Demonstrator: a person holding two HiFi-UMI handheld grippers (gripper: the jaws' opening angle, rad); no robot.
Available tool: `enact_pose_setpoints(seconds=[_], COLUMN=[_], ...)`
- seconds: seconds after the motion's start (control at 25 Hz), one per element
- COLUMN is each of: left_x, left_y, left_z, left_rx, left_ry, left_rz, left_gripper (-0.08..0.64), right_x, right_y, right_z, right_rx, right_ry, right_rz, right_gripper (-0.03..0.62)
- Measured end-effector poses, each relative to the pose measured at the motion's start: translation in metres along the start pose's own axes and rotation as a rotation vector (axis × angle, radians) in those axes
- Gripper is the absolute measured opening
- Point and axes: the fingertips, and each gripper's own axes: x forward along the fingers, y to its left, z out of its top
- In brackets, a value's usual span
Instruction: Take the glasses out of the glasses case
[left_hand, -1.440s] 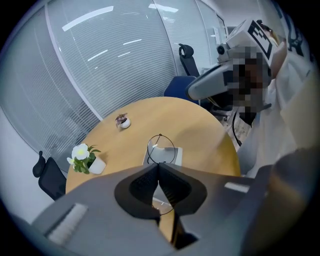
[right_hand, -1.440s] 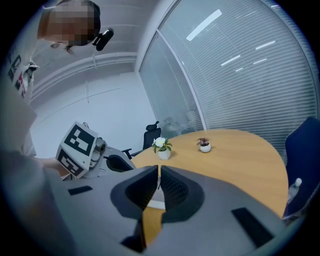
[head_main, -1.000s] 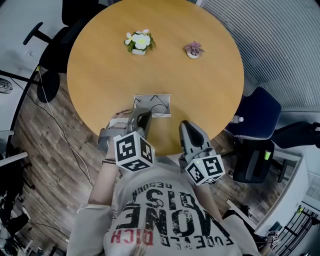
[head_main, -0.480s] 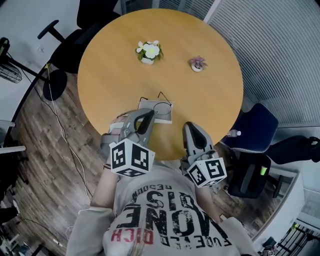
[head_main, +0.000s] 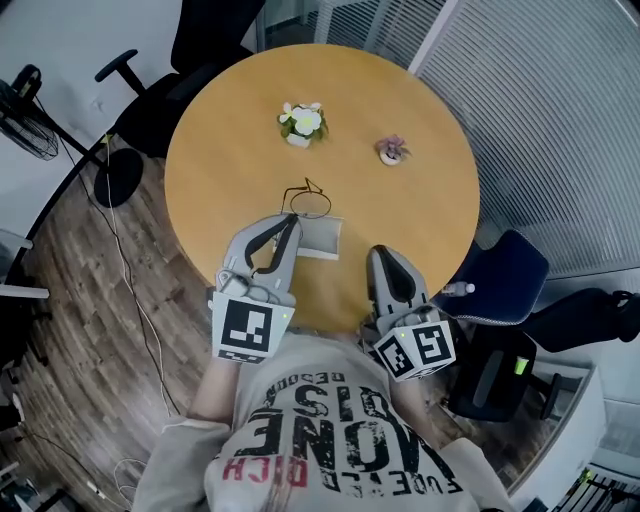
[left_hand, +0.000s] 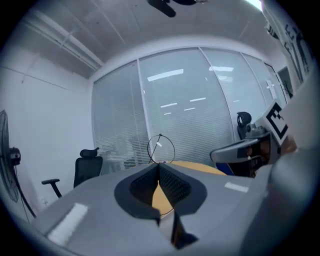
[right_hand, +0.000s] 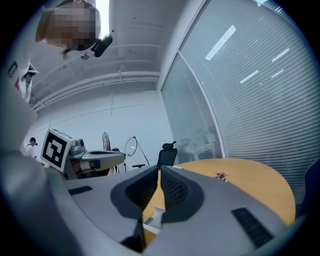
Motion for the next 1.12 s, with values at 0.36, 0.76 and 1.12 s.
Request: enact_pose_setpoints(seconds=[0.36,0.76,1.12], left_x=[-0.038,-0.067,-0.069], left_y=[0.019,0.022,0.013], left_z=[0.016,0.013,0.013], left_rx=[-0.212,-0.238,-0.254], left_ry=[-0.172,-0.250,-0.284], left_rz=[0.206,0.296,0.263], left_gripper=[0.018,0.018,0.018], right_x=[-0.018,-0.034,-0.039], right_y=[-0.003,-0.006,-0.003], right_z=[0.029,0.036,0.030], right_rx=[-0.066,-0.113,-0.137], right_ry=[-0.061,-0.071,-0.056], right_rz=[0.010,0.004,-0.014], right_gripper=[0.026,0.026,0.026])
